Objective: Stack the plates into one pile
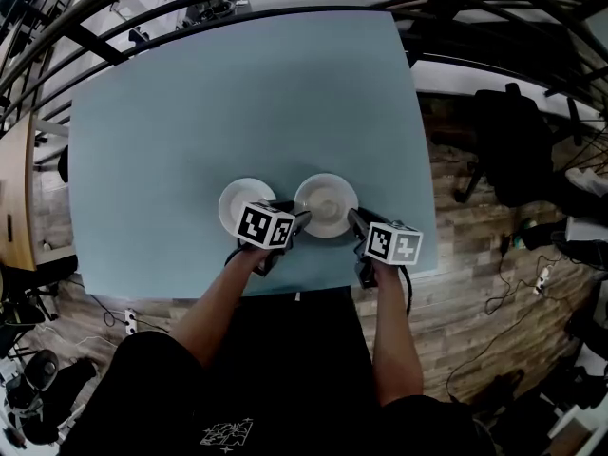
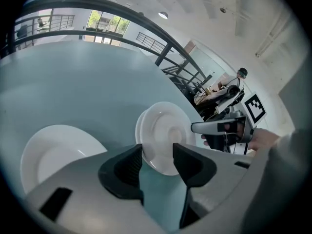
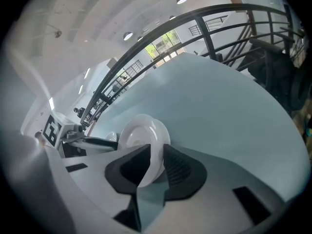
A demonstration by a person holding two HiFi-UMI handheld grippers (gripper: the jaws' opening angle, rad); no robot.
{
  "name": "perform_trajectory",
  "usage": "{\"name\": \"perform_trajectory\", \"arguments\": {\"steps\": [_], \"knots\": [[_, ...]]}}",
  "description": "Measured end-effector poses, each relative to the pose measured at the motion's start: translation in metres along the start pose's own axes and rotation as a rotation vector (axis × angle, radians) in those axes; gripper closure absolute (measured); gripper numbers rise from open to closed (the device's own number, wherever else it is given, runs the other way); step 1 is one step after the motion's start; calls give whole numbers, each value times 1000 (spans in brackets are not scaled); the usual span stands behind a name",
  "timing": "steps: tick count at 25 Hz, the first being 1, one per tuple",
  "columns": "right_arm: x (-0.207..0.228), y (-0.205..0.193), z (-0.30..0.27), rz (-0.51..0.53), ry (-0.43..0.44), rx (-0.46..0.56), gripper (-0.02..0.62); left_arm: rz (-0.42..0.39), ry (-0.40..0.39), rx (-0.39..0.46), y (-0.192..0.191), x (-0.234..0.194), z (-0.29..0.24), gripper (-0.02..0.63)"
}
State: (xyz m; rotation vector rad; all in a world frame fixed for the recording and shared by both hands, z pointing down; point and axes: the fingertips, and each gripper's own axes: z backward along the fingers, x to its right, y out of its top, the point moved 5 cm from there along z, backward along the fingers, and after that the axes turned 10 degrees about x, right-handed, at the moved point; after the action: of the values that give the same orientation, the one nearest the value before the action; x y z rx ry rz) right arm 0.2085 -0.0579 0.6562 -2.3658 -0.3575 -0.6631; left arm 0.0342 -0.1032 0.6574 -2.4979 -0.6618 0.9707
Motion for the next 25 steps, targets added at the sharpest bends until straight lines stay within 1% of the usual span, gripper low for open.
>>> {"name": "perform_trajectory", "arguments": {"steps": [2,5,7,14,20,24,25], "knots": [[-2,4,-2,22,-17,2,514,-6,5,-7,0,0,-2,405],[-2,6,-5,79,-49,-8,494,-22,17,-23,2,0,-5,405],[-3,6,-7,104,-60,-18,474,-23,23,-26,3,-1,-6,405],[-6,2,-12,174,-86,-47,456,-28,26,-41,4,-2,-7,405],[-5,1,-14,200,-91,-52,436,-34,21,-39,3,-2,-11,405],[-8,3,-14,219,-75,-45,397,-44,22,-34,4,-1,-10,403],[-9,5,-14,228,-75,-45,397,-47,26,-31,5,-1,-8,403]]}}
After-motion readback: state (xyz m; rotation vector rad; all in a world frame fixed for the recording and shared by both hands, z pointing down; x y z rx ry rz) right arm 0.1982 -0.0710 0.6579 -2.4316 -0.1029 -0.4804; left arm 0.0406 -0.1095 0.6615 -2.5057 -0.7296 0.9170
